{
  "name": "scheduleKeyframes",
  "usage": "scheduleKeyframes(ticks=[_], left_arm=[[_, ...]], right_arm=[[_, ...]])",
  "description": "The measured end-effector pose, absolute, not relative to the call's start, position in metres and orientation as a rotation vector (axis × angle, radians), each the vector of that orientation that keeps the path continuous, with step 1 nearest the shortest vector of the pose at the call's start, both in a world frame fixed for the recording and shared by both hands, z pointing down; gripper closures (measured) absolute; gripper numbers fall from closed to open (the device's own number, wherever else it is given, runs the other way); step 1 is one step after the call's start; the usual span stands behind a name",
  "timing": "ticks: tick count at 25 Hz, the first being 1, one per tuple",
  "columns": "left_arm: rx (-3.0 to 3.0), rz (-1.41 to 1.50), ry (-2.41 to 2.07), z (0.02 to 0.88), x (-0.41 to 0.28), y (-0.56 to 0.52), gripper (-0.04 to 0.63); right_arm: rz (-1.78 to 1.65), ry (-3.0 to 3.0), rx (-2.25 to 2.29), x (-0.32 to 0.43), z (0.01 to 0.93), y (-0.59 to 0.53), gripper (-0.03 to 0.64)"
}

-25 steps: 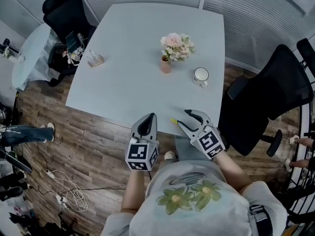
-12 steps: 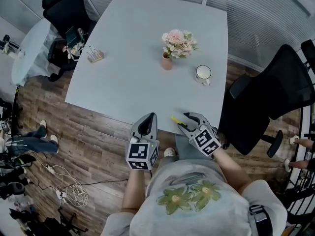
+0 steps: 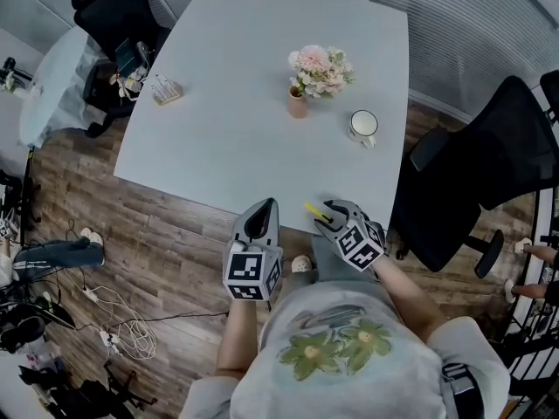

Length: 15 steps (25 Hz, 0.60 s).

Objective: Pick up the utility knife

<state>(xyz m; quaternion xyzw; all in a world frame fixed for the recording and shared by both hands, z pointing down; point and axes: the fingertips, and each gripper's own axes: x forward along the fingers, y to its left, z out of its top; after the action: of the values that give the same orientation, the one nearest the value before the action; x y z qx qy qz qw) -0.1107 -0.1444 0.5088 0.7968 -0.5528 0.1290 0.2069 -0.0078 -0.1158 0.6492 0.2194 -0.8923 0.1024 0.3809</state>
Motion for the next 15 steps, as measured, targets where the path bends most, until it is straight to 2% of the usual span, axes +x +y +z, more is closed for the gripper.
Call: scheduleKeyframes(ticks=[15], left_arm=[[2.198,0.379,-1.525,0.517,-0.102,-0.151,0.594]], right_arm=[[0.296,-2.159,0.461,0.004,0.701,-0.106,0.419]])
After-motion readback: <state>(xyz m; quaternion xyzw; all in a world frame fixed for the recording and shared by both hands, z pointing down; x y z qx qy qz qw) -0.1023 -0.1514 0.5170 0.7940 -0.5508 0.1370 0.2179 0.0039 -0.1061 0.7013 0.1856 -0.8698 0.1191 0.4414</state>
